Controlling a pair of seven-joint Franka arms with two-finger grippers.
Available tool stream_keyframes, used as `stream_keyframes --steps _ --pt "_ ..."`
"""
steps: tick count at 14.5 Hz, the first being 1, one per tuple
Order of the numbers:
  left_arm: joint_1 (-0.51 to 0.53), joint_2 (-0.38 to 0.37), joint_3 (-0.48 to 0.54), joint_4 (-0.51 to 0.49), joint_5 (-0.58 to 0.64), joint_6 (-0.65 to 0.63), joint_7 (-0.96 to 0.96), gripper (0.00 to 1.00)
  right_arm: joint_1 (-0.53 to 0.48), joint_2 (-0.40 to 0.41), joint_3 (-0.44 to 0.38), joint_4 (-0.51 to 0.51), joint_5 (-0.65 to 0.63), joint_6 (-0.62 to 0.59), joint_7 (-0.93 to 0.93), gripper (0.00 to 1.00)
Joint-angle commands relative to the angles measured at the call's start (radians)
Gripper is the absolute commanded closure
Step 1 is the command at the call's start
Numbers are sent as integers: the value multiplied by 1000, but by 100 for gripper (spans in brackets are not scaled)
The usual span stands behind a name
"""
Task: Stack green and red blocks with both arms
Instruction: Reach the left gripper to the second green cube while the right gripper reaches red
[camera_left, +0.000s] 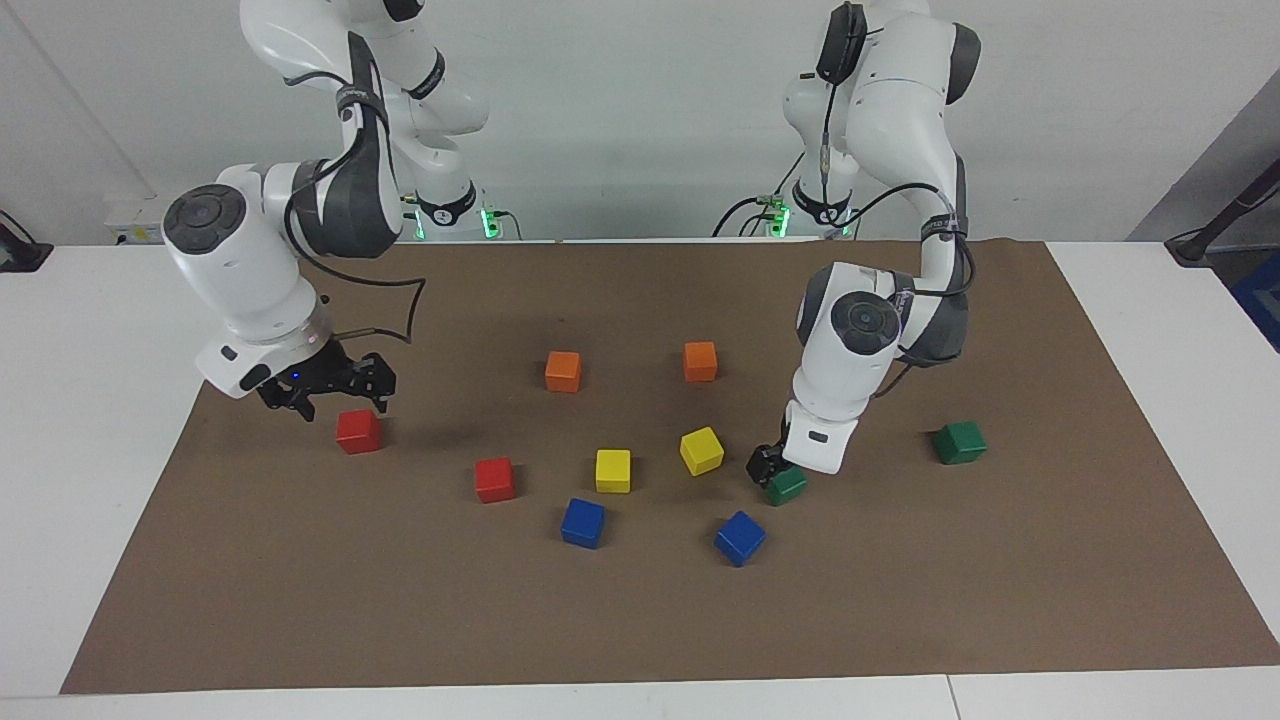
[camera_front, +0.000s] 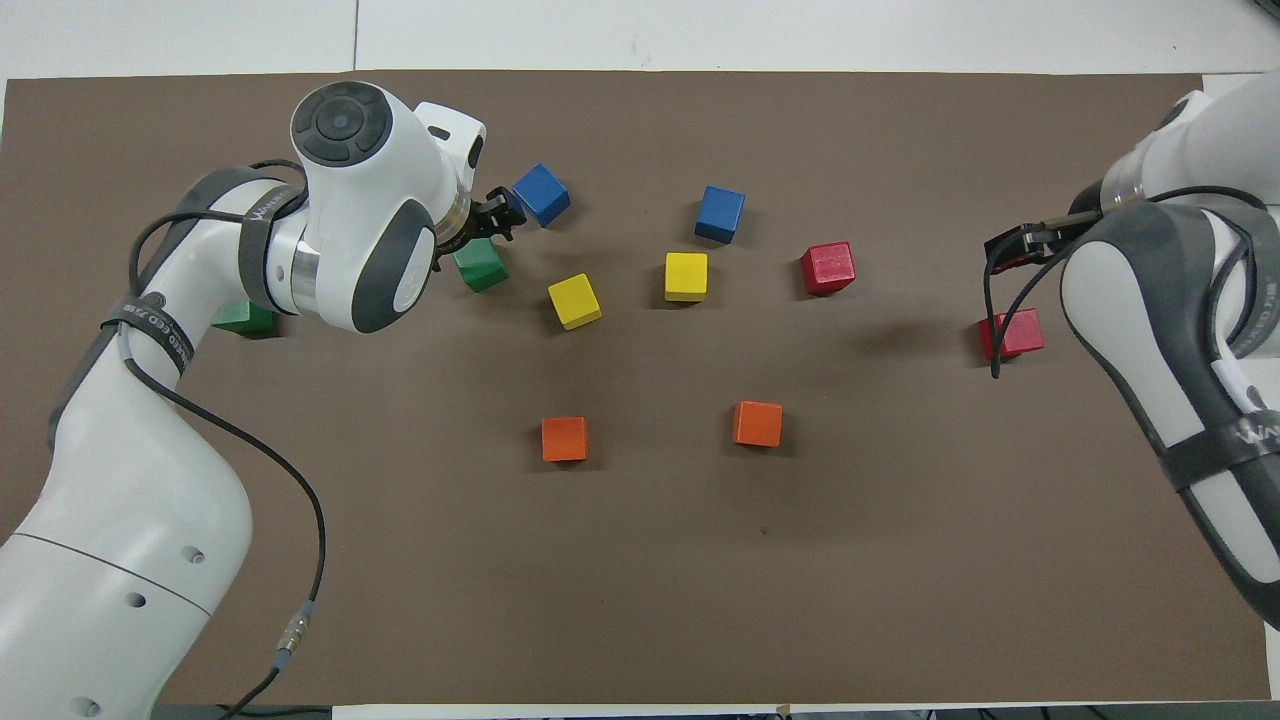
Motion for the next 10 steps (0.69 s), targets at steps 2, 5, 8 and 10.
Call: stream_keyframes --steps 2,5,8,10 --pt "-12 -16 11 -67 14 66 -40 0 45 160 3 164 -35 -23 66 0" --pt "-11 -16 11 -87 16 88 -54 0 102 203 3 207 -38 -14 122 0" --pt "-4 -23 11 -120 16 129 -55 0 126 225 3 220 -33 9 153 0" --pt "-4 -29 11 -134 14 137 -77 0 157 254 3 243 -33 15 191 0"
